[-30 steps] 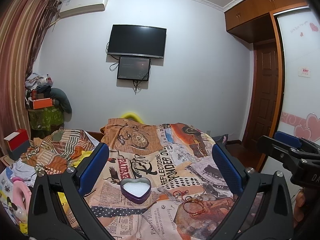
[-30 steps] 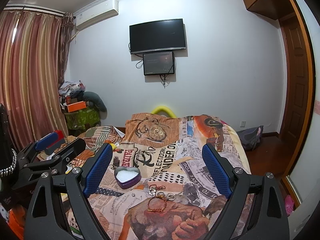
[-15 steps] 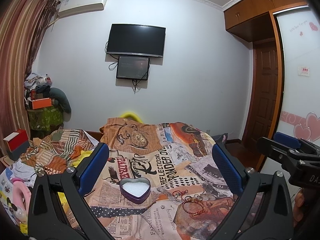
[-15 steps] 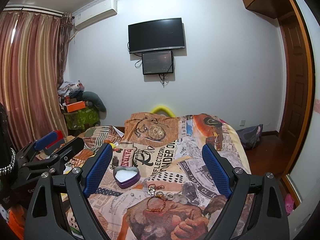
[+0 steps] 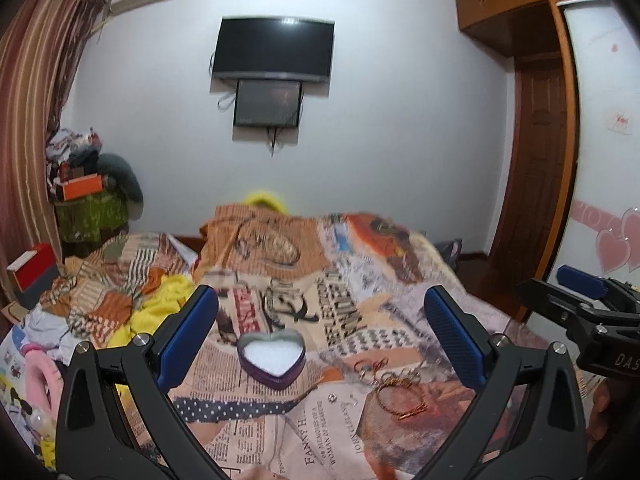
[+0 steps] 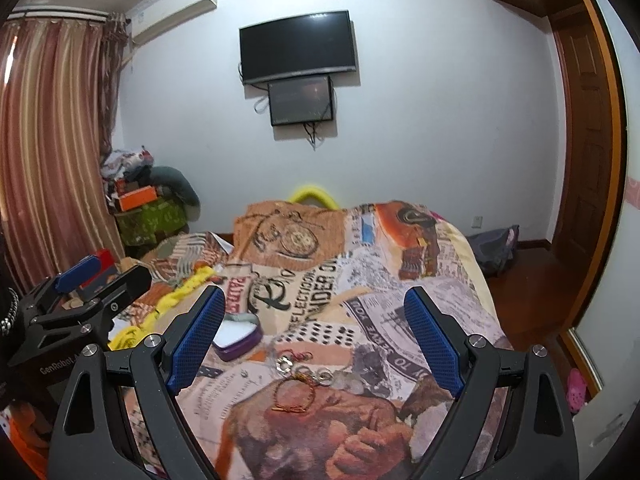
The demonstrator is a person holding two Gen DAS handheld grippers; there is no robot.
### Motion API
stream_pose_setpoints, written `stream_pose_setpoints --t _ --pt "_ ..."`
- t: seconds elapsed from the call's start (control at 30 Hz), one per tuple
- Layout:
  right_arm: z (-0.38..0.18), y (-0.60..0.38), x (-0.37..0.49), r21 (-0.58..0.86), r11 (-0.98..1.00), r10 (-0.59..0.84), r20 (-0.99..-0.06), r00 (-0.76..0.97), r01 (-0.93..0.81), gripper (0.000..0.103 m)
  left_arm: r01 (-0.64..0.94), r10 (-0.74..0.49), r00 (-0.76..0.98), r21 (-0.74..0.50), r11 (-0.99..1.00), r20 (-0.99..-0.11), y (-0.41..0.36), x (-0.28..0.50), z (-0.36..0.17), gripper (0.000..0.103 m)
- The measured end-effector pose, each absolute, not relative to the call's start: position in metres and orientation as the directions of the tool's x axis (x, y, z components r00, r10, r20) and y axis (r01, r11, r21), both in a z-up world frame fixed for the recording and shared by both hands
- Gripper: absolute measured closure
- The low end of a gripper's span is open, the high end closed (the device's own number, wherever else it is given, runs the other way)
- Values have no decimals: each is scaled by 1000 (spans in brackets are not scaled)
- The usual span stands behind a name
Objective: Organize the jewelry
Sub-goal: 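Grasp the small silver earring with the left tool while the right tool grasps the braided red-gold bracelet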
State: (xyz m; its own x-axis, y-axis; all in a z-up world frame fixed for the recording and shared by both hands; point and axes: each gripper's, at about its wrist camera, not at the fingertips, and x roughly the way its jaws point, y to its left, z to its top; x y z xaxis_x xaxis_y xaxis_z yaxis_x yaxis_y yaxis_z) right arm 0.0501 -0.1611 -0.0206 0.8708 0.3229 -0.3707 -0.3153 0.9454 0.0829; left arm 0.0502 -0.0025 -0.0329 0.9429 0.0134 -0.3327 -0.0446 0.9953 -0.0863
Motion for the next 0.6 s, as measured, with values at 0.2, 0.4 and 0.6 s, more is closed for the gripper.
stream_pose_setpoints --t 0.2,0.4,0.6 --pt "-50 -169 75 73 959 276 -467 840 -275 14 -35 -12 878 -89 995 -479 0 85 -70 0" --pt "-80 -177 89 60 966 241 -568 787 -253 14 -10 -52 800 -99 995 -598 -5 107 -113 6" --pt "-102 -181 99 60 961 245 -634 733 -269 14 38 -91 740 -93 995 -666 -13 118 -141 20"
